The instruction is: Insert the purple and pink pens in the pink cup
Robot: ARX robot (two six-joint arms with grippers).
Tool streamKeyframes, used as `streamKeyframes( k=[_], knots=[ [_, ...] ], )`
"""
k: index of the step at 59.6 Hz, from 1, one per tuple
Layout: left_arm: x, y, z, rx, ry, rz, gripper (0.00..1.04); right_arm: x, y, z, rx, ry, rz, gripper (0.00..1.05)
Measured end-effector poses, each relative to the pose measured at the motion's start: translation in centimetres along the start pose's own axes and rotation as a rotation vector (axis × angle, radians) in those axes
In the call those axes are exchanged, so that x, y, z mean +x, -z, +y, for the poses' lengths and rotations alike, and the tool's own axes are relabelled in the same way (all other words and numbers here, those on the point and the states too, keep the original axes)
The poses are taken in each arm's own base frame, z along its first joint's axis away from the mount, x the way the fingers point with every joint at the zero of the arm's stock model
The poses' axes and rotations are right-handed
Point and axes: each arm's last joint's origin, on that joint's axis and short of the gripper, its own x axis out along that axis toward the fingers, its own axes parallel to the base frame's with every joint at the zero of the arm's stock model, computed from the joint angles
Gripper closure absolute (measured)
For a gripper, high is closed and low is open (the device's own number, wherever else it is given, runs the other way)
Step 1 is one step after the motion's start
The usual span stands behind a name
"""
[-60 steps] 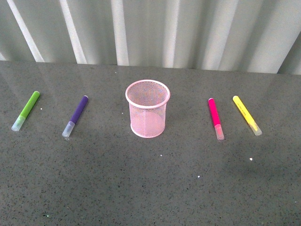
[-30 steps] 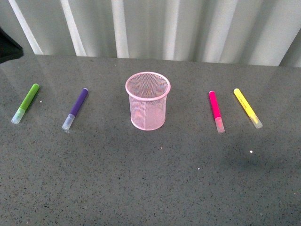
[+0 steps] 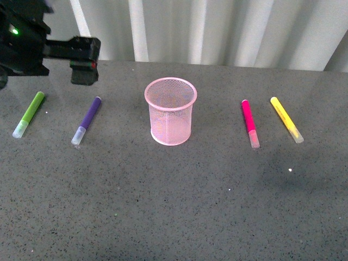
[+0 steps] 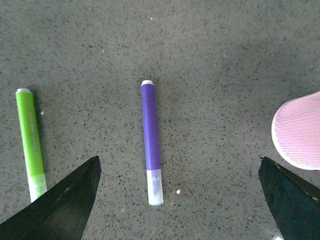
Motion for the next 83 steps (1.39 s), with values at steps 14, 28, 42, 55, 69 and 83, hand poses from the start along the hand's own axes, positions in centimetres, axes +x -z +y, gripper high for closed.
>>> streamKeyframes(
  k=[14, 28, 42, 55, 69, 83],
  knots=[
    [4.6, 0.5, 0.2, 0.074, 0.015, 0.06, 0.07, 0.0, 0.0, 0.0, 0.0, 0.0, 0.0, 0.07],
    [7.1, 0.1, 0.3, 0.119, 0.023, 0.074, 0.07, 0.0, 0.0, 0.0, 0.0, 0.0, 0.0, 0.07],
    [9.3, 0.1, 0.4, 0.134, 0.02, 0.115, 0.07, 0.0, 0.0, 0.0, 0.0, 0.0, 0.0, 0.07],
    [10.8, 0.1, 0.5, 0.139, 0.018, 0.139, 0.07, 0.0, 0.0, 0.0, 0.0, 0.0, 0.0, 0.07],
    [11.8, -0.2, 1.2, 0.134, 0.002, 0.141, 0.07, 0.0, 0.0, 0.0, 0.0, 0.0, 0.0, 0.07],
    [12.5, 0.2, 1.6, 0.13, -0.005, 0.155, 0.07, 0.0, 0.0, 0.0, 0.0, 0.0, 0.0, 0.07]
  ],
)
